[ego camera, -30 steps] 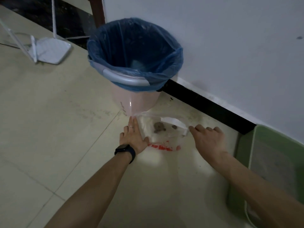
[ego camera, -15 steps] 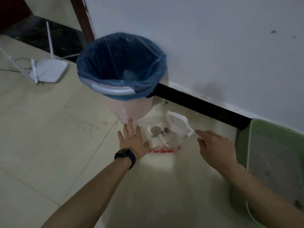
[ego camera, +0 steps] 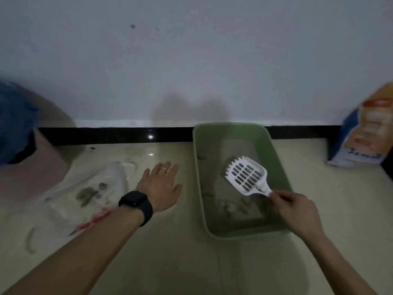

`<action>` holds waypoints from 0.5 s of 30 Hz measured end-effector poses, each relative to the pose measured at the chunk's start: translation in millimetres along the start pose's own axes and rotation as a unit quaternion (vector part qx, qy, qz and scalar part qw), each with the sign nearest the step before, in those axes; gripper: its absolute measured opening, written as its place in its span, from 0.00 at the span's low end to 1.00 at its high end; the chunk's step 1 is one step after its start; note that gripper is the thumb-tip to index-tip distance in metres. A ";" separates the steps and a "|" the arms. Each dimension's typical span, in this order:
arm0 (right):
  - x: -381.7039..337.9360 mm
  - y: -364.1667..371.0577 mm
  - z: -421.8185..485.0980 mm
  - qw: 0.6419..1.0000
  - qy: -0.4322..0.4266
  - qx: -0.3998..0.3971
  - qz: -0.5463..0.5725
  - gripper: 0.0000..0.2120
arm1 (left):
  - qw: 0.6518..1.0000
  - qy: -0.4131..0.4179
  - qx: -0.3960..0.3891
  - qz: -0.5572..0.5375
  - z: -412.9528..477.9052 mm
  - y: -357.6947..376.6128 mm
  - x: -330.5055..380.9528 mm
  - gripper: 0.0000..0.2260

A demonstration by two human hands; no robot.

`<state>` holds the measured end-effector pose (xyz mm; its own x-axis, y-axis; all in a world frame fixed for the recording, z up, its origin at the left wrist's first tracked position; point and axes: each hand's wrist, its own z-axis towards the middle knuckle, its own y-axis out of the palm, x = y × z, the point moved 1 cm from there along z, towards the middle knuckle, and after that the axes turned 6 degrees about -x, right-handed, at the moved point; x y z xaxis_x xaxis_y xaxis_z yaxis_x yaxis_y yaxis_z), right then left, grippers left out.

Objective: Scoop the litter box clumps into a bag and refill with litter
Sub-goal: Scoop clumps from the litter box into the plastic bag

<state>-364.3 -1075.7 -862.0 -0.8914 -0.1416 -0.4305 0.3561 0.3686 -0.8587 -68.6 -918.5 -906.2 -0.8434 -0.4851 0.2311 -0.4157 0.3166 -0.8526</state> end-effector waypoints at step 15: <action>-19.3 -40.0 71.8 0.828 -0.107 -0.094 -0.542 0.08 | 0.964 -0.055 0.149 -0.216 42.4 87.3 92.1 0.34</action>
<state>-341.2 -1153.6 -839.3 -0.5816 -0.6352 0.5083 -0.6884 0.0513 -0.7236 -168.1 -970.1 -979.3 -0.5662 -0.6077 0.5569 -0.5898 -0.1733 -0.7888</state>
